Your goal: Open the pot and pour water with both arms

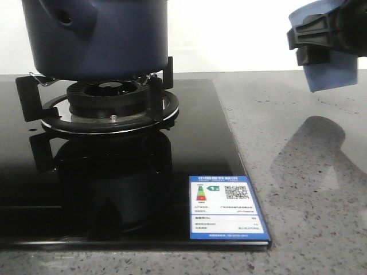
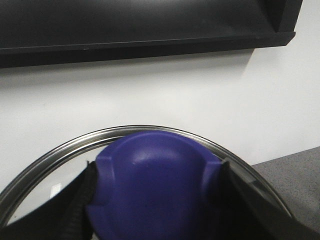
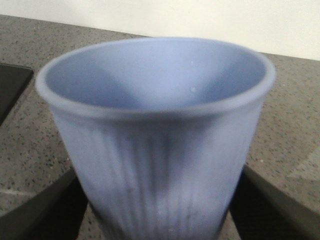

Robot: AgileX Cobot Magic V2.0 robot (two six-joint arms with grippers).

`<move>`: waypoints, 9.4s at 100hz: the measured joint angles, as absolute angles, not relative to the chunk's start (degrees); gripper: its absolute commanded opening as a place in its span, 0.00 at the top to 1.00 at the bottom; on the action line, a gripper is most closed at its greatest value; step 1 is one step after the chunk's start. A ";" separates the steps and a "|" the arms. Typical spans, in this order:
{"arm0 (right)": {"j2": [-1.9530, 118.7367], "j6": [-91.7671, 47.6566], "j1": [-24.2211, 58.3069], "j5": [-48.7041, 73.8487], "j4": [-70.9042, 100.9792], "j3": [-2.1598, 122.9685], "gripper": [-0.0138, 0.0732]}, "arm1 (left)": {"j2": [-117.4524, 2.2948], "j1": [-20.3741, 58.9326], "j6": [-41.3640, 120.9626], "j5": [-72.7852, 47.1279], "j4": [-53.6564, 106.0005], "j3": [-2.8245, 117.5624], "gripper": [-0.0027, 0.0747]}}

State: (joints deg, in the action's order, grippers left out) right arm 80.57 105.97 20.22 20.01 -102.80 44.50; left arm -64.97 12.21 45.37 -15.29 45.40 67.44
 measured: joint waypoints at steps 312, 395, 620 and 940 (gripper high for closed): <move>87.17 63.63 -3.79 -37.72 -74.75 49.22 0.46 | -64.97 12.21 45.37 -15.64 45.40 67.44 0.56; 96.37 48.13 -3.79 -42.75 -63.59 49.22 0.45 | -64.97 12.21 45.37 -15.90 45.40 67.44 0.56; 78.08 103.07 -27.27 -68.34 -104.03 49.22 0.09 | -79.49 21.41 47.78 -20.84 51.21 67.56 0.56; 20.59 110.09 -4.07 -24.98 -105.02 18.01 0.91 | 0.22 7.24 51.28 -14.82 56.21 13.71 0.99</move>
State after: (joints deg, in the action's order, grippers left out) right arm 20.59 110.09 -4.07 -24.98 -105.02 18.01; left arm 0.22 7.24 51.28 -14.82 56.21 13.71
